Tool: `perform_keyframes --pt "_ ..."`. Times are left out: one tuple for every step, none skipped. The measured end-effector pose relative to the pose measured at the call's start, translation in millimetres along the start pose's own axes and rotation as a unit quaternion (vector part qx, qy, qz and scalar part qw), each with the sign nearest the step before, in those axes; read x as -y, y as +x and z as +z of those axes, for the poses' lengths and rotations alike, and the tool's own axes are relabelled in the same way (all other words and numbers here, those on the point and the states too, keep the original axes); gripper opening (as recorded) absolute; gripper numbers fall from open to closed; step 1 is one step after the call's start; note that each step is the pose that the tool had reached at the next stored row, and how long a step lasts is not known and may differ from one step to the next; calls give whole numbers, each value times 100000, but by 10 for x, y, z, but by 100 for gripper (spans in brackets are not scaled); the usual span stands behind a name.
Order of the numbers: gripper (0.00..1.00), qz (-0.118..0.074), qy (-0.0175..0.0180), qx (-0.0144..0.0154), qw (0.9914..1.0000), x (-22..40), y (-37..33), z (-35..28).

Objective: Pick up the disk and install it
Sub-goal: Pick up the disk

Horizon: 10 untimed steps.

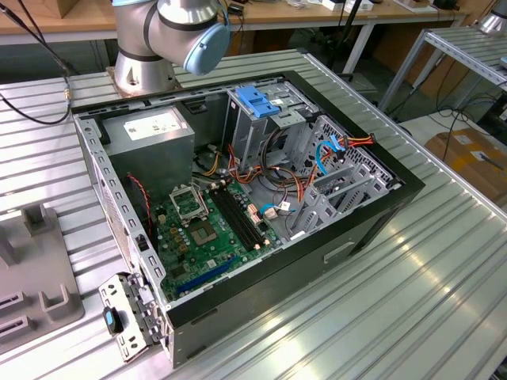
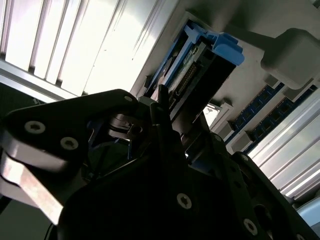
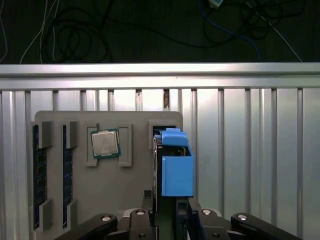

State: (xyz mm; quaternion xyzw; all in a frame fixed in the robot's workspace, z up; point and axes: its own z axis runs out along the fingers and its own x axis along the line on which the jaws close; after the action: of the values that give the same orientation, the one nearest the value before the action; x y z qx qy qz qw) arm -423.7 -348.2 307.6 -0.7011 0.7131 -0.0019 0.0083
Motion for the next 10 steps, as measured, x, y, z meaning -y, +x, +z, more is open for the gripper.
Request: perform_keyframes --pt "35 1 1 1 100000 0 0 -1" --pt "35 2 4 1 100000 0 0 -1" --pt "35 1 -3 -1 100000 0 0 -3" --pt "35 -1 2 1 100000 0 0 -4" --pt "35 0 1 -1 100000 0 0 -5" --pt "35 1 1 -1 100000 0 0 -6" --pt "35 4 5 2 100000 0 0 -7" --pt "35 0 4 1 100000 0 0 -7" --pt "35 -1 0 1 100000 0 0 -8" --pt "35 1 1 -1 100000 0 0 -9"
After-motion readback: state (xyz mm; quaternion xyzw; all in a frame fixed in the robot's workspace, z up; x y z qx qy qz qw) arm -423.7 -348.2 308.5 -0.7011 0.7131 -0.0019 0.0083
